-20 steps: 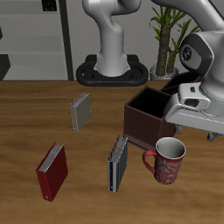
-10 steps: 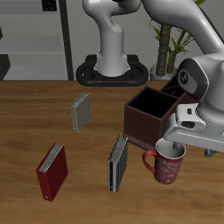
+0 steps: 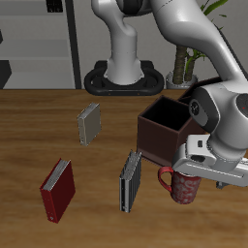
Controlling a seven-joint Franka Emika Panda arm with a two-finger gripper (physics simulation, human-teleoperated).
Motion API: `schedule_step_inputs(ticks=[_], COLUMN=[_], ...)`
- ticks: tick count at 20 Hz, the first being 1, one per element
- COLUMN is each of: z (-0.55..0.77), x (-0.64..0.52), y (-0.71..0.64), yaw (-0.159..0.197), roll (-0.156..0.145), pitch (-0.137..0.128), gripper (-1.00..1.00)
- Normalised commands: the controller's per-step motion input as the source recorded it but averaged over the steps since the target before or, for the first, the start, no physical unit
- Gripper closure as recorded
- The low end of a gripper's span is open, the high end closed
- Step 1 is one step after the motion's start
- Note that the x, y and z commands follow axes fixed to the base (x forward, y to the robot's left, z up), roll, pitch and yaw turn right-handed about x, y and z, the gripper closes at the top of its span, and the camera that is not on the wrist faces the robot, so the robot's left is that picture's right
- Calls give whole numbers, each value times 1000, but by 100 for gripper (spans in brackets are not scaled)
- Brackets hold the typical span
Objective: Place the red mug into the left desk caddy's left compartment
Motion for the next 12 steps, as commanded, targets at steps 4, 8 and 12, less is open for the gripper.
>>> schedule_step_inputs(ticks=[4,8,12], z=[-161,58,279], x=[-32,-22,-111], y=[-137,-59,-65], yaw=[-27,-5,10], roll=[-13,-13,0], pitch=[19,-10,-37], gripper=[100,100,100])
